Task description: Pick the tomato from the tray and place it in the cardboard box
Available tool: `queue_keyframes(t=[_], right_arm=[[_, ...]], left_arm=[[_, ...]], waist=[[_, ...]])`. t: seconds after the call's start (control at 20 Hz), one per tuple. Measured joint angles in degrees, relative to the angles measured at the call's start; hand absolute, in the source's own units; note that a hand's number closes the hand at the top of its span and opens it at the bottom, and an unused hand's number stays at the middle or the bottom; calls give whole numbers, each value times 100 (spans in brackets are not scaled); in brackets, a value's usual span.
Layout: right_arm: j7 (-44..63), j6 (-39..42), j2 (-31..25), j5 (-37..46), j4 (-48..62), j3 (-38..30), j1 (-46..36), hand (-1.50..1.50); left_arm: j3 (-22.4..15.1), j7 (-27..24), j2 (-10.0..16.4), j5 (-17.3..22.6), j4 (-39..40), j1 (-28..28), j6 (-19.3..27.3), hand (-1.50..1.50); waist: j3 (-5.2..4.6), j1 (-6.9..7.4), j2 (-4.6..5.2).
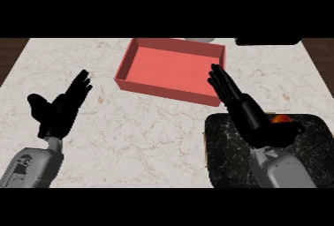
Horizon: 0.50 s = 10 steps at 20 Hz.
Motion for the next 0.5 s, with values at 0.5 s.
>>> queue_keyframes(t=[0.5], right_arm=[[-1190,1218,-1923,-1267,664,-2974,695,-150]], left_arm=[[-135,-694,592,-540,-543,-104,-331,0]], waist=[[39,-269,-104]])
